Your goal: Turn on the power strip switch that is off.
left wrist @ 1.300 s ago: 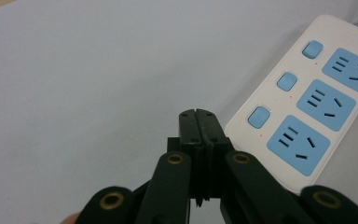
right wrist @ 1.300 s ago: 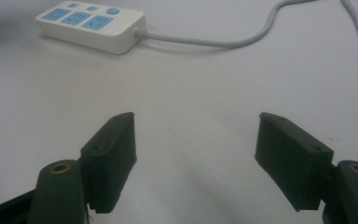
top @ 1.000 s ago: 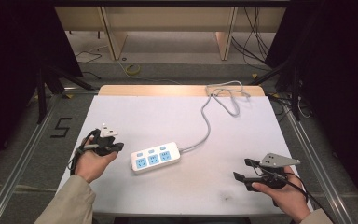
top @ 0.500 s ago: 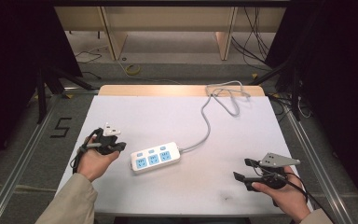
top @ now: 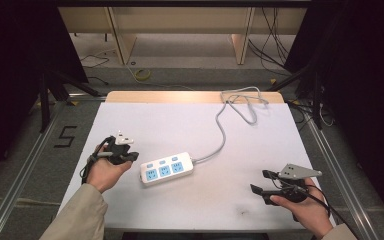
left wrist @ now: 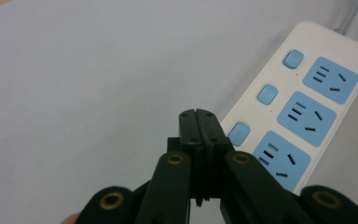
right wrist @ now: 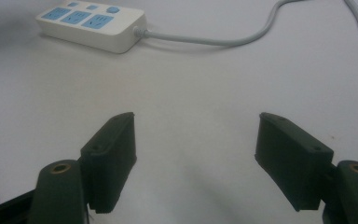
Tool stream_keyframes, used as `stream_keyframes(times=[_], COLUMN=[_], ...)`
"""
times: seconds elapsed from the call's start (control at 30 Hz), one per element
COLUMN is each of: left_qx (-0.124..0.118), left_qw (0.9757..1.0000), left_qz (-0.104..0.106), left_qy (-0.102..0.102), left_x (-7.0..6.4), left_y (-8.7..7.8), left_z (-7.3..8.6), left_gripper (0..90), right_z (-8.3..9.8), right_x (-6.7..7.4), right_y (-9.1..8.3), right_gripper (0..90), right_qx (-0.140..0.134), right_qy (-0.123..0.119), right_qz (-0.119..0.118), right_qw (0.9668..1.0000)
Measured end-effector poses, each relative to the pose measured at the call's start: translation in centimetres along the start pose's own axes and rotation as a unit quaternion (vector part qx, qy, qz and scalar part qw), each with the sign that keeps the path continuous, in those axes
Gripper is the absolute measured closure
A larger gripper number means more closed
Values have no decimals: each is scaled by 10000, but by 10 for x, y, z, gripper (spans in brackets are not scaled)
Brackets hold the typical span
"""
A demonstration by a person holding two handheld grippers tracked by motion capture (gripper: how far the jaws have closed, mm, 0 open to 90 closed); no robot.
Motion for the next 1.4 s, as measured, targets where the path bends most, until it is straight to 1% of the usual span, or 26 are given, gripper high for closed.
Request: stream_keyframes(times=[0.2, 0.47, 0.73, 0.8, 0.93, 0.97, 1.07, 1.2, 1.4], left_qx=[9, 35, 34, 52, 58, 67, 63, 86, 98], left_qw=[10000, 9999, 9999, 9999, 9999, 9998, 9998, 9996, 9995], left_qz=[36, 84, 101, 115, 113, 128, 140, 190, 211], left_qy=[8, 71, 69, 118, 115, 139, 116, 190, 210], left_x=[-3, -7, -9, -10, -10, -11, -12, -15, -18], left_y=[1, 3, 4, 4, 5, 6, 6, 8, 9], left_z=[-2, -5, -7, -7, -8, -8, -9, -11, -12], left_gripper=[898, 898, 898, 898, 898, 898, 898, 898, 898], right_z=[0, 0, 0, 0, 0, 0, 0, 0, 0], right_x=[0, 0, 0, 0, 0, 0, 0, 0, 1], right_y=[0, 0, 0, 0, 0, 0, 0, 0, 0], right_gripper=[290, 290, 290, 290, 290, 290, 290, 290, 290], right_qx=[-2, -1, -16, -14, -4, -7, -1, -4, 0], right_qy=[1, 4, 7, 4, 7, 11, 10, 7, 3], right_qz=[2, -3, -7, -6, -8, -9, -11, -8, -12], right_qw=[10000, 10000, 10000, 10000, 10000, 10000, 10000, 10000, 10000])
Point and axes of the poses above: each handheld gripper's, and its own axes: y roughly forward along the jaws, z roughly out of its underside, x roughly to its left, the point moved 6 cm from there along y, roughly forward along the jaws, and after that the axes turned 14 degrees about -z, right-handed, at the moved point
